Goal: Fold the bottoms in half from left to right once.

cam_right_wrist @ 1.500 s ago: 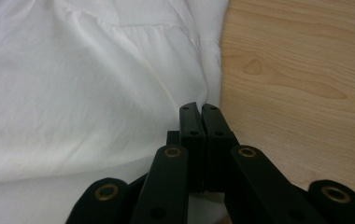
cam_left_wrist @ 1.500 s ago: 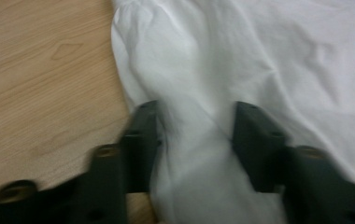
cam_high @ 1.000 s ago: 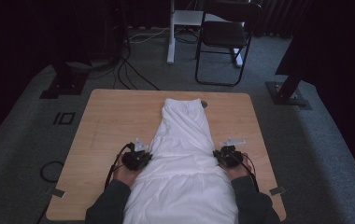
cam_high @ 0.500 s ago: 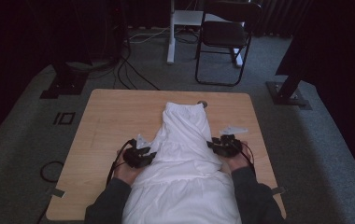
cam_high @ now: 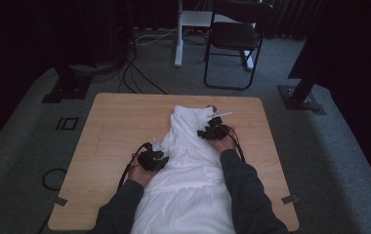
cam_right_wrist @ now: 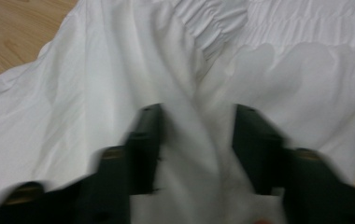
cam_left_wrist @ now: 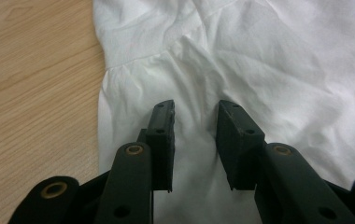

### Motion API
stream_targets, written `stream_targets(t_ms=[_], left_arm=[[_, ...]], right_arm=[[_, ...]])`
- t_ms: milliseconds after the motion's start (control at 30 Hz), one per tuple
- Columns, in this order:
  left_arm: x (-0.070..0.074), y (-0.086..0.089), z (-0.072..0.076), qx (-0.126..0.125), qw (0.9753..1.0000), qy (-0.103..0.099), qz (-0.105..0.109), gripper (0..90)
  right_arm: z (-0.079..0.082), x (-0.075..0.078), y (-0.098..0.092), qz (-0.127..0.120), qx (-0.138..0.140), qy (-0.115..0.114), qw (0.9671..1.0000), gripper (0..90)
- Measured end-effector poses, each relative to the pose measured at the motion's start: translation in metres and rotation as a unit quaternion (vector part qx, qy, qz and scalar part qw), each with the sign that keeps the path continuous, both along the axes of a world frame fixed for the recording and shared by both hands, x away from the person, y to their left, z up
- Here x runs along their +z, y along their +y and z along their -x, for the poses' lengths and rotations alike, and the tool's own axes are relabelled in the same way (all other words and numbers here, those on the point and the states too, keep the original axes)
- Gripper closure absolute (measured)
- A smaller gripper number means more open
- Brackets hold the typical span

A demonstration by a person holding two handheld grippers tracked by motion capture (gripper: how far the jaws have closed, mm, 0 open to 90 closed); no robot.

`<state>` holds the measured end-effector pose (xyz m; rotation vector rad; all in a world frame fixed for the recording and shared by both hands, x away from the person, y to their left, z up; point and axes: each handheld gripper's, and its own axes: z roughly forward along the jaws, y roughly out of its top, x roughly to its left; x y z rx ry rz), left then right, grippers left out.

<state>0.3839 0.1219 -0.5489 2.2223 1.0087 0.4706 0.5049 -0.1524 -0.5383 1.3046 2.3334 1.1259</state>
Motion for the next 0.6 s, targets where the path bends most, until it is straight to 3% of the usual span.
stream_targets(t_ms=[67, 100, 167, 200, 267, 300, 367, 433, 467, 533, 567, 600], left_arm=[[-0.001, 0.000, 0.001, 0.003, 1.0000, -0.003, 0.006, 68.0], [-0.001, 0.001, 0.002, 0.003, 1.0000, -0.003, 0.007, 68.0], [-0.002, 0.001, 0.003, 0.002, 0.9999, -0.005, 0.011, 68.0], [-0.002, 0.002, 0.004, 0.002, 0.9999, -0.006, 0.012, 68.0], [-0.003, 0.002, 0.006, 0.002, 0.9998, -0.006, 0.016, 68.0], [-0.003, 0.002, 0.007, 0.000, 0.9998, -0.005, 0.019, 68.0], [-0.003, 0.000, 0.008, -0.002, 0.9998, -0.006, 0.016, 68.0], [-0.003, 0.000, 0.009, -0.001, 0.9998, -0.006, 0.017, 67.9], [-0.004, 0.000, 0.011, -0.001, 0.9998, -0.006, 0.020, 68.0], [-0.003, 0.001, 0.013, -0.005, 0.9998, -0.005, 0.019, 67.9], [-0.003, 0.001, 0.013, -0.005, 0.9998, -0.005, 0.019, 67.9], [-0.003, 0.002, 0.016, -0.010, 0.9998, -0.004, 0.019, 67.9]], right_arm=[[-0.003, 0.000, -0.001, 0.002, 0.016, 0.010, 0.9998, 82.5], [-0.003, 0.003, -0.001, 0.025, 0.016, 0.003, 0.9995, 87.9], [-0.001, 0.015, -0.004, 0.068, 0.004, -0.039, 0.9969, 89.3], [0.001, 0.025, -0.007, 0.078, -0.016, -0.069, 0.9945, 89.5], [0.006, 0.044, -0.016, 0.095, -0.063, -0.132, 0.9846, 89.5], [0.007, 0.050, -0.020, 0.095, -0.076, -0.152, 0.9808, 89.4], [0.008, 0.051, -0.022, 0.104, -0.088, -0.165, 0.9768, 89.0], [0.007, 0.046, -0.020, 0.113, -0.087, -0.157, 0.9772, 88.5], [0.004, 0.030, -0.017, 0.120, -0.076, -0.127, 0.9817, 82.8], [0.000, 0.010, -0.016, 0.089, -0.057, -0.061, 0.9925, 66.9], [0.000, 0.010, -0.016, 0.089, -0.057, -0.061, 0.9925, 66.9], [-0.001, 0.001, -0.017, 0.087, -0.056, -0.040, 0.9939, 65.5]])
